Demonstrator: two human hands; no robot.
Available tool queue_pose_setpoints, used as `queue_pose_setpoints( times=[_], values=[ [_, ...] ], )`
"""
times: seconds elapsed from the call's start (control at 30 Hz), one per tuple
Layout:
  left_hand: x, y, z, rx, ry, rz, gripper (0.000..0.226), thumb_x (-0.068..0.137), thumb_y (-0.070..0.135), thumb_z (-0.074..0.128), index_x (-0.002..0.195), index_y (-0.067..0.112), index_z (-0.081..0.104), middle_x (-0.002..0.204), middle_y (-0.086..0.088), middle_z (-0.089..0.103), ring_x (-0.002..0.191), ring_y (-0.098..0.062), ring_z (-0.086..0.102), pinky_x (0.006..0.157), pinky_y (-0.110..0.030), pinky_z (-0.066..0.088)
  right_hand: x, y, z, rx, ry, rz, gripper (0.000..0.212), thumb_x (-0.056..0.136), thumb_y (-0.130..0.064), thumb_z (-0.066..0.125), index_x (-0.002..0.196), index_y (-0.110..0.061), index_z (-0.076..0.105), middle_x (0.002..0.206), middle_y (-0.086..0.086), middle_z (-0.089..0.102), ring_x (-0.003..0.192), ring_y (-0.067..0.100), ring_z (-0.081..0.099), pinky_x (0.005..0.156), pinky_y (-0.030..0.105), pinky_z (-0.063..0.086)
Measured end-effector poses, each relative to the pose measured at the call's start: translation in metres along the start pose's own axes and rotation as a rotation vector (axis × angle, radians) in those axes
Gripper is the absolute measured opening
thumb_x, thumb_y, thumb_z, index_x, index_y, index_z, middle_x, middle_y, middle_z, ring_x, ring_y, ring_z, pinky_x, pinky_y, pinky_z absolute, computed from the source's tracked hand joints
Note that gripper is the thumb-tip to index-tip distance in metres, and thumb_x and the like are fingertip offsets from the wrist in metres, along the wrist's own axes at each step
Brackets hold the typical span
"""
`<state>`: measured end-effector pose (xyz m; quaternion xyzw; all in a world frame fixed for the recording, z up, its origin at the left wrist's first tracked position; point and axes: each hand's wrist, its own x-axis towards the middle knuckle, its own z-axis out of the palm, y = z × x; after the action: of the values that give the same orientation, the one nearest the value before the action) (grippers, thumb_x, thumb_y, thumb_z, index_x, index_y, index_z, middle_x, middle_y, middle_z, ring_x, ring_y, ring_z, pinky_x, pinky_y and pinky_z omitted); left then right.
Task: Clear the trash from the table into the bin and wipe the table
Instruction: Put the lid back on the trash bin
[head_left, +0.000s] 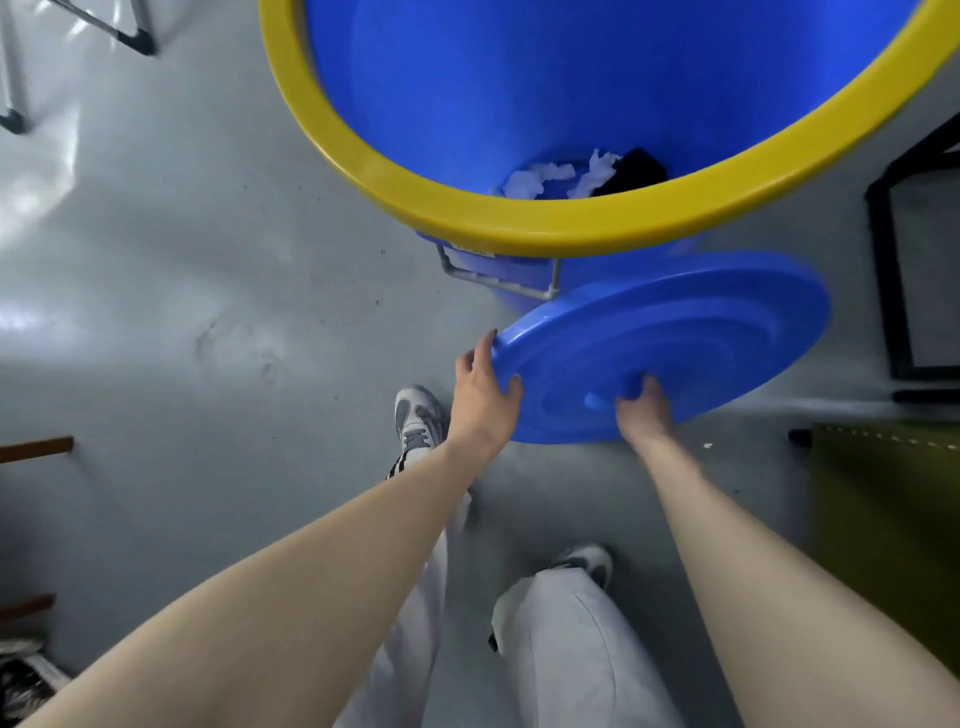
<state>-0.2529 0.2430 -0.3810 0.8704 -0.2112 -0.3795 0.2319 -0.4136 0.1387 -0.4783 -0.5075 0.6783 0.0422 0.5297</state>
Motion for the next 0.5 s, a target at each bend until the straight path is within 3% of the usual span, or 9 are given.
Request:
queue_pose_setpoints(
  times=[0.17, 0.33, 0.5],
  values=[
    [-0.003, -0.004, 0.011, -0.020, 0.067, 0.004, 0.059, 0.096, 0.019, 0.055, 0.149, 0.030, 0.032, 0.145, -0.004, 0.033, 0.095, -0.014, 0.047, 0.083, -0.024, 0.039, 0.011, 0.000, -0.003, -0.013, -0.036, -0.024, 0.053, 0.092, -0.011, 0.058, 0.142, -0.010, 0.041, 0.140, 0.013, 0.053, 0.126, 0.033, 0.052, 0.096, 0.032, 0.040],
    [-0.011, -0.003, 0.015, -0.038, 0.090, 0.004, 0.059, 0.096, 0.018, 0.056, 0.149, 0.029, 0.033, 0.145, -0.004, 0.034, 0.099, -0.010, 0.042, 0.088, -0.021, 0.035, 0.011, -0.003, -0.005, -0.109, 0.002, -0.010, 0.043, 0.099, -0.026, 0.053, 0.136, -0.005, 0.043, 0.140, 0.018, 0.054, 0.126, 0.039, 0.051, 0.095, 0.038, 0.041],
    [-0.024, 0.000, 0.010, 0.056, 0.100, -0.050, 0.051, 0.098, 0.022, 0.056, 0.146, 0.032, 0.040, 0.141, -0.002, 0.042, 0.091, -0.010, 0.044, 0.081, -0.021, 0.035, 0.004, 0.001, -0.008, -0.112, 0.012, 0.055, 0.038, 0.099, -0.027, 0.051, 0.130, -0.006, 0.043, 0.133, 0.021, 0.057, 0.120, 0.041, 0.054, 0.091, 0.039, 0.042]
  ],
)
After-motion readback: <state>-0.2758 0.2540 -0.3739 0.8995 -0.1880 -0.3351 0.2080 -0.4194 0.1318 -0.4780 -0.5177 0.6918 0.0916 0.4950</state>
